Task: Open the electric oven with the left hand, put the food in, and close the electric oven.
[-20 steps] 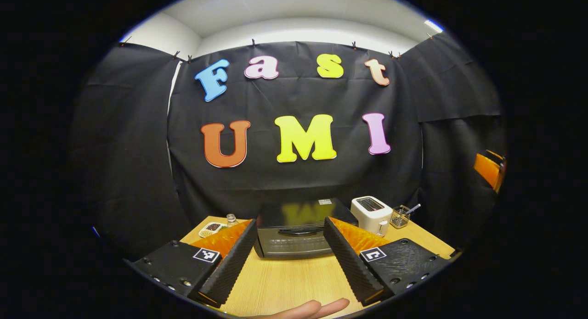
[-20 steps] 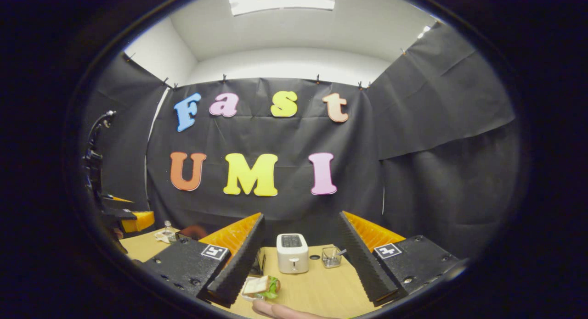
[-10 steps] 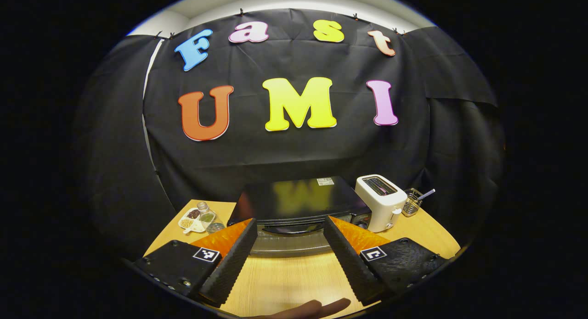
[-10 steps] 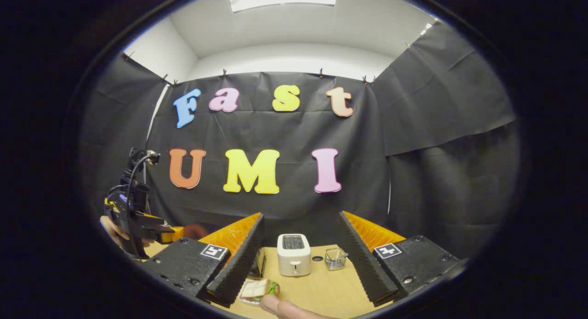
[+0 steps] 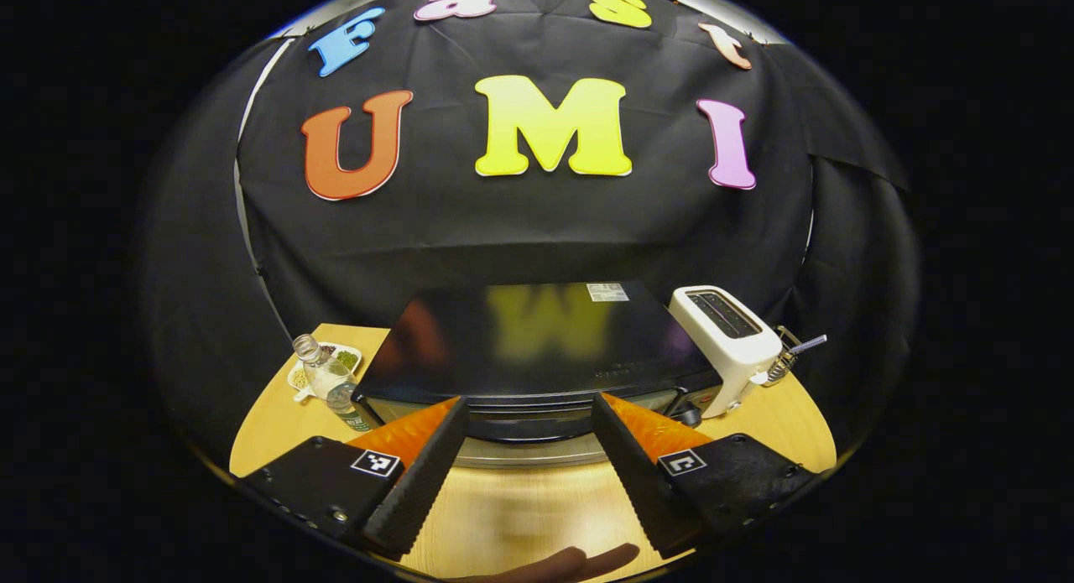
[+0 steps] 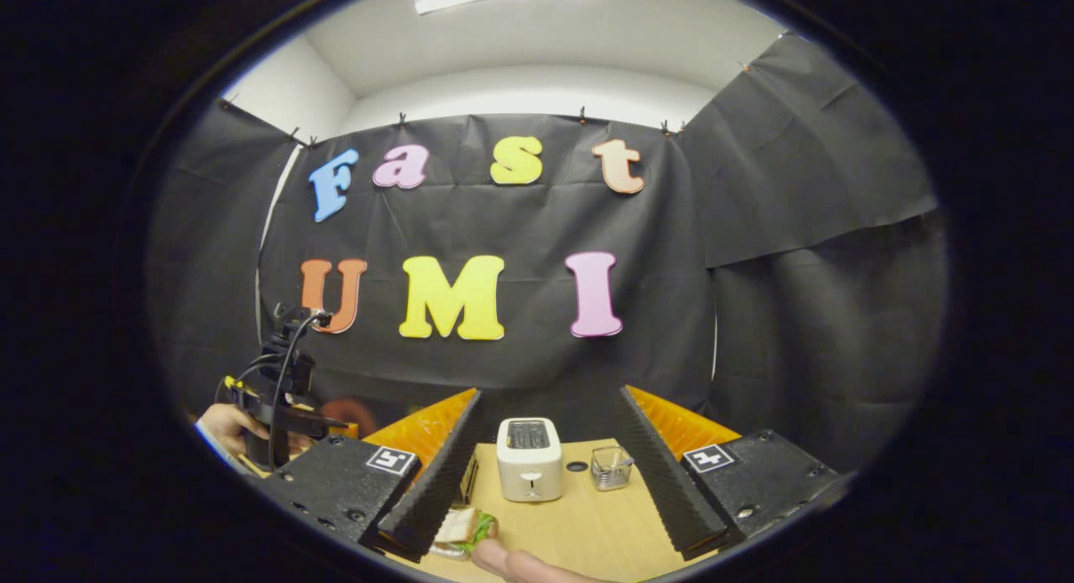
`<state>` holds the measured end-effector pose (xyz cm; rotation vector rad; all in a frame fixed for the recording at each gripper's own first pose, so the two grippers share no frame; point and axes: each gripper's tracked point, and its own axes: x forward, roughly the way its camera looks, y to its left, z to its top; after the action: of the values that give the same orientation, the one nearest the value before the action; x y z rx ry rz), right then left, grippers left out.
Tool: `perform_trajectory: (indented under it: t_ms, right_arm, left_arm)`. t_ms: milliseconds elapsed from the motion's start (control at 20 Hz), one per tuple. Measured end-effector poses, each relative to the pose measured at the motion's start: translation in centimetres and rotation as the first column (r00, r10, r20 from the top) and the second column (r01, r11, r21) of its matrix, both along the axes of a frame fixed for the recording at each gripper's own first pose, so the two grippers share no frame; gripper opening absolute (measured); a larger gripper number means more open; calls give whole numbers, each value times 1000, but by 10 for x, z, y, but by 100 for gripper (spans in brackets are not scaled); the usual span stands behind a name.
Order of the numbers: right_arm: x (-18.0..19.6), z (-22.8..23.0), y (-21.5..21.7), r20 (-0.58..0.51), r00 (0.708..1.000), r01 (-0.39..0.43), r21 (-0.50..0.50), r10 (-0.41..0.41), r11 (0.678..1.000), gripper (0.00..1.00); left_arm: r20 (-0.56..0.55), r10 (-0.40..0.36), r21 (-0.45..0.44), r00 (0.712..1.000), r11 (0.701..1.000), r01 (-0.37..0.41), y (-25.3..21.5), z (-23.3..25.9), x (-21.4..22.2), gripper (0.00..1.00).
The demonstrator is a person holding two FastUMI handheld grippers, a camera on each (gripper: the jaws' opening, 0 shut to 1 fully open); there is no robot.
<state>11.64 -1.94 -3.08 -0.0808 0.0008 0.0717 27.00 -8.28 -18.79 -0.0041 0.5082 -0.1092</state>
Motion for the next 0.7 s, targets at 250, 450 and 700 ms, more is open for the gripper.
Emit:
perform_trajectory:
  t_ms: [250,450,700]
  right_arm:
    - [16,-12,-7,-29,999,27,-16,-27,1000,91]
    - [18,-16,-8,-35,999,28,-1,-28,1000,100]
    - [14,-11,-5,-24,999,22,-5,-22,1000,100]
  left_arm:
    - [-21,-12,1,1000,1000,12,-5,-17,9,95]
    - [-52,-1,-14,999,1000,0,-1,-30,15,98]
    - [-51,-10,-14,999,1000,9,0,-30,13,99]
